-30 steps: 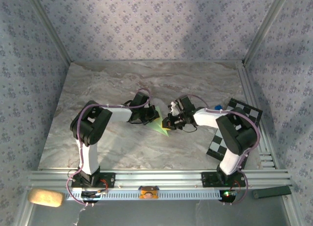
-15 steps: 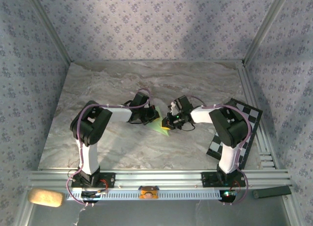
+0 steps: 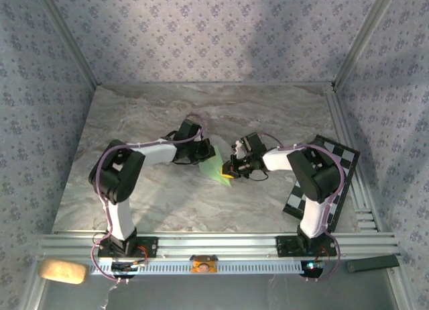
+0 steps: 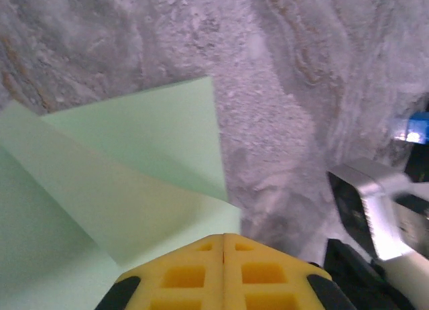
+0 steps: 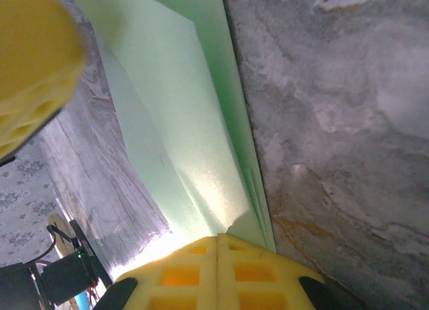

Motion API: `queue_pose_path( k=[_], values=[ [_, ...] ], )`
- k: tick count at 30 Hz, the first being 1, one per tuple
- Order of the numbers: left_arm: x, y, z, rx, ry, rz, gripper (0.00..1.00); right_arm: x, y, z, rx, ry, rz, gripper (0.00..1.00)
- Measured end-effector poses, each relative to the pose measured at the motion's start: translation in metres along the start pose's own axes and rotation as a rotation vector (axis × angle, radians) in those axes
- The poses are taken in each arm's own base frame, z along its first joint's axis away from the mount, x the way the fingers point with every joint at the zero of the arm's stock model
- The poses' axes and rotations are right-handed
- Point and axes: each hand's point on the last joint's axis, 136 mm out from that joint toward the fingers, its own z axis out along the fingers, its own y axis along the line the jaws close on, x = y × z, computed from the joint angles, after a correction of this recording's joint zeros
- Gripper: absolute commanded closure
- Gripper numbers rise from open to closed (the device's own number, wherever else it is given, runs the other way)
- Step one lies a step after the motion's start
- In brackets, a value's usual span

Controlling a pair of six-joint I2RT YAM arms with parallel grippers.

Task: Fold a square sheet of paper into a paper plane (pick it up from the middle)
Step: Fourth fold the wing at the center of the table.

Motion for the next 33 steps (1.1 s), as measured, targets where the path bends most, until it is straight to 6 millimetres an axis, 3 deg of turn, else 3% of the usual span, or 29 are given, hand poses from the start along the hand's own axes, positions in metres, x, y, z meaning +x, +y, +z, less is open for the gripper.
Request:
queue_pose_path(
  k=[4, 10, 15, 25, 33],
  values=[
    [0.014, -0.007, 0.001, 0.022, 0.033, 0.01, 1.0, 0.0, 0.0, 0.0, 0.0, 0.0, 0.0, 1.0],
    [0.048, 0.002, 0.018, 0.003, 0.122, 0.003, 1.0, 0.0, -0.001, 0.0, 0.001, 0.001, 0.004, 1.0],
    [0.043, 0.016, 0.024, -0.023, 0.118, -0.023, 1.0, 0.001, -0.001, 0.0, 0.003, 0.002, 0.007, 1.0],
    [0.038, 0.018, 0.024, -0.003, 0.148, -0.04, 1.0, 0.001, -0.002, -0.001, 0.004, -0.001, 0.004, 1.0],
    [0.014, 0.026, 0.021, -0.02, 0.133, -0.052, 1.0, 0.002, -0.002, 0.0, 0.004, -0.001, 0.001, 1.0]
  ],
)
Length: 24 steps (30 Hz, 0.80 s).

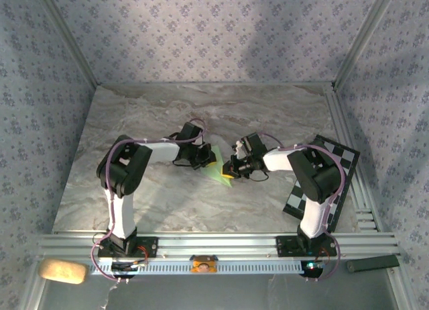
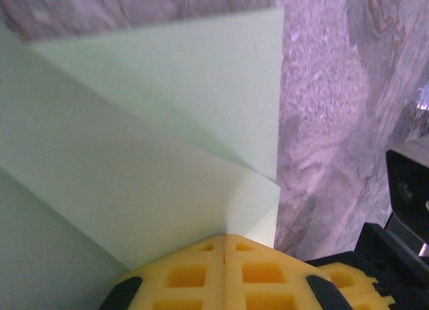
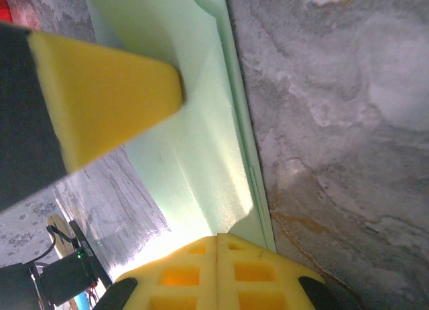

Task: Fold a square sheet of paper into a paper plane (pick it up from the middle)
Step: Fourth fold the wing at the center of the table.

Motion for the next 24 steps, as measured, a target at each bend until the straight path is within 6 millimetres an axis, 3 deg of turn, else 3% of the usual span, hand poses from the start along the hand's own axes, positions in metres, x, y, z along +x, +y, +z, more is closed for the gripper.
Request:
queue_pose_path(
  k=[15, 24],
  values=[
    [-0.057, 0.025, -0.022, -0.031, -0.066, -0.043, 1.0, 0.0, 0.0, 0.0, 0.0, -0.005, -0.008, 1.0],
    [-0.079, 0.034, -0.031, -0.061, -0.083, -0.061, 0.99, 0.0, 0.001, 0.0, 0.0, -0.004, -0.013, 1.0]
  ],
)
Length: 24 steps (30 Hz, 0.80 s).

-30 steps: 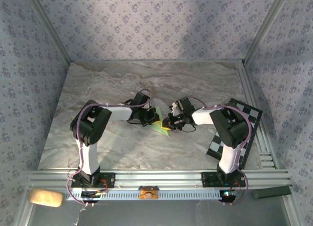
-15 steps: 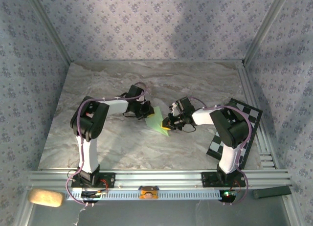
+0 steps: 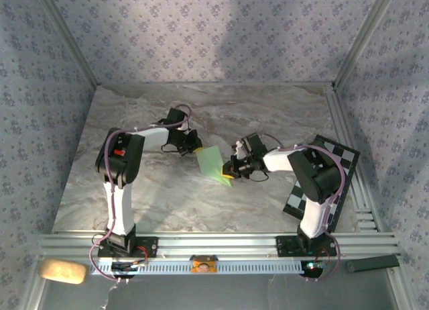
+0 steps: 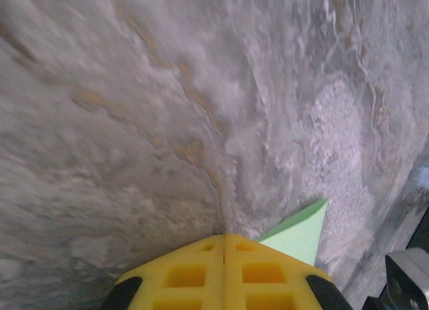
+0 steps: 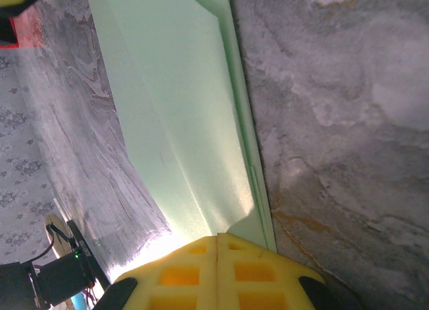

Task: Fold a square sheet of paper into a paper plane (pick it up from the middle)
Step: Fourth fold the wing at the center of the table.

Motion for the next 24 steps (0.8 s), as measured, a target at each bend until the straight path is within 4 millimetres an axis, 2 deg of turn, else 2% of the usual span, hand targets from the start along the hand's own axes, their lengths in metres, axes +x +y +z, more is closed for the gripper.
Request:
queue_pose_path(
  k=[4, 7, 12, 16, 19, 24],
  values=[
    [-0.018, 0.009, -0.008, -0.032, -0.052, -0.013, 0.98, 0.001, 0.0, 0.0, 0.001, 0.006, 0.003, 1.0],
    [-0.024, 0.013, -0.012, -0.047, -0.076, -0.018, 0.96, 0.002, 0.0, 0.0, 0.002, 0.007, 0.002, 1.0],
    [-0.023, 0.0, -0.028, -0.047, -0.121, 0.009, 0.94, 0.001, 0.0, -0.001, 0.002, 0.007, 0.003, 1.0],
    [-0.008, -0.03, -0.035, 0.003, -0.13, 0.067, 0.95, 0.002, 0.0, -0.001, 0.004, 0.01, 0.005, 1.0],
    [0.01, -0.047, -0.026, 0.042, -0.103, 0.107, 0.95, 0.002, 0.0, -0.001, 0.006, 0.011, 0.007, 1.0],
    [0.046, -0.046, -0.005, 0.057, -0.025, 0.122, 0.95, 0.002, 0.0, -0.001, 0.009, 0.014, 0.011, 1.0]
  ],
)
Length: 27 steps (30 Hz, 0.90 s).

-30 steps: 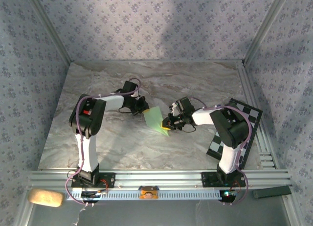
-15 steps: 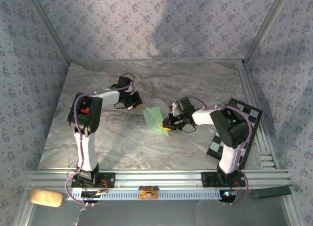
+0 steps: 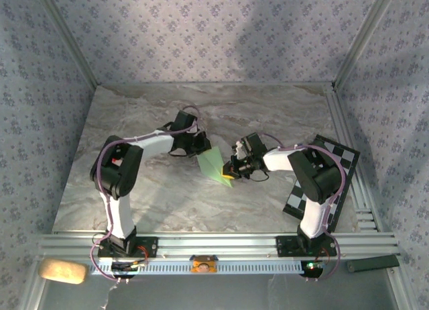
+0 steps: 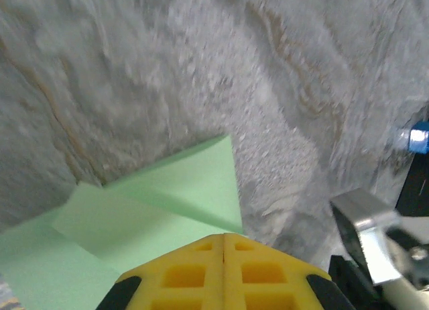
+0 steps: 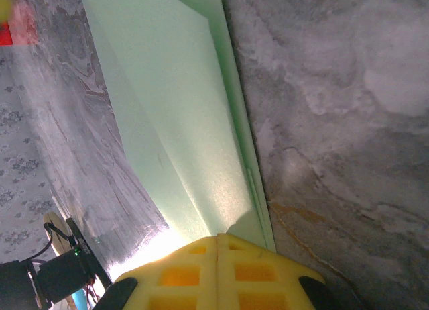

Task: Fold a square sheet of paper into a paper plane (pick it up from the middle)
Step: Fourth fold the wing at the center of the table.

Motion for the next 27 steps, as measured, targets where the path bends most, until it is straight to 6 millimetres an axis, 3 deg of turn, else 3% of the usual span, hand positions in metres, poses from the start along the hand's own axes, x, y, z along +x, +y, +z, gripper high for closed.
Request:
queue_pose_path(
  k=[5, 13, 20, 24, 27],
  values=[
    [0.014, 0.025, 0.017, -0.038, 0.042, -0.036, 0.97, 0.0, 0.0, 0.0, 0.0, 0.0, 0.0, 1.0],
    [0.011, 0.027, 0.017, -0.038, 0.039, -0.039, 0.99, -0.002, 0.004, -0.005, 0.032, 0.021, 0.009, 1.0],
    [0.011, 0.027, 0.017, -0.038, 0.039, -0.028, 0.99, -0.018, 0.038, -0.01, 0.003, 0.014, -0.055, 1.0],
    [0.01, 0.027, 0.018, -0.037, 0.039, -0.023, 0.99, -0.033, 0.055, 0.001, -0.016, 0.018, -0.087, 1.0],
    [0.01, 0.027, 0.018, -0.037, 0.04, -0.022, 0.99, -0.035, 0.05, 0.015, -0.003, 0.041, -0.08, 1.0]
  ],
)
